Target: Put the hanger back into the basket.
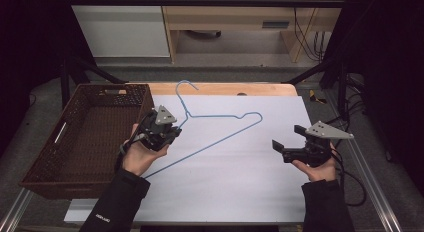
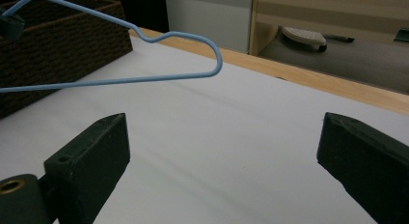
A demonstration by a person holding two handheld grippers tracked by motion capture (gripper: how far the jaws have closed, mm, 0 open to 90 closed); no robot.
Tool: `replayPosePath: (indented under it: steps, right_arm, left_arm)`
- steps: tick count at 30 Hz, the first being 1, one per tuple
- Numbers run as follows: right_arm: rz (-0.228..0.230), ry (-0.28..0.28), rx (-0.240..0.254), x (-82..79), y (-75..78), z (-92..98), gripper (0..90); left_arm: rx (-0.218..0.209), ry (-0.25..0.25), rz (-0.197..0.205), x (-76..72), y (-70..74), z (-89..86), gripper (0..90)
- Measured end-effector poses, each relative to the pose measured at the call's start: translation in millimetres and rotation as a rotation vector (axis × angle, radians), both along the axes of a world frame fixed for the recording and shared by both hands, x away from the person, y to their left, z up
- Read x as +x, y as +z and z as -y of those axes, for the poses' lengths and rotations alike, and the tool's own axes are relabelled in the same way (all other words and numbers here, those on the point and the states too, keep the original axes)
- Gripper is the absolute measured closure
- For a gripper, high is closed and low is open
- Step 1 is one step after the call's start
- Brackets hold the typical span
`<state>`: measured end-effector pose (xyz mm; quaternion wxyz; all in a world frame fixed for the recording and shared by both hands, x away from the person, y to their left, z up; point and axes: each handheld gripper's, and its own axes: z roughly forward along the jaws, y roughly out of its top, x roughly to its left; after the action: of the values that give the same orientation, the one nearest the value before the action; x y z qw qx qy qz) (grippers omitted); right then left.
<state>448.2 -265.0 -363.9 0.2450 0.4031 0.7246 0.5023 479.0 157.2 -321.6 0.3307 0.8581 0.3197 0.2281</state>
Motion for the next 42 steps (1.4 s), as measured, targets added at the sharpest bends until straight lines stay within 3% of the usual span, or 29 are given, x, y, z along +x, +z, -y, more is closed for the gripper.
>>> replayPosePath:
  steps: [3,22,29,36,42]
  right_arm:
    - [0.004,-0.009,0.032,-7.0,-0.9,5.1,4.9]
    - [-0.026,-0.033,-0.009,-17.9,-22.6,2.1,3.3]
    - [-0.034,-0.021,-0.012,-18.4,-24.9,-1.9,3.3]
    - [-0.036,-0.017,-0.014,-19.0,-26.1,-3.7,3.4]
    - [-0.042,-0.013,-0.024,-18.0,-28.1,-6.3,3.4]
  left_arm:
    - [-0.003,0.017,0.030,-3.4,8.3,-9.0,87.1]
    - [-0.031,0.126,0.107,-11.6,47.1,-62.0,87.0]
    - [-0.018,0.173,0.129,-10.1,56.3,-86.7,87.1]
    - [-0.067,0.224,0.157,-7.8,62.4,-114.5,87.1]
    - [-0.053,0.277,0.166,-6.9,68.6,-136.5,87.1]
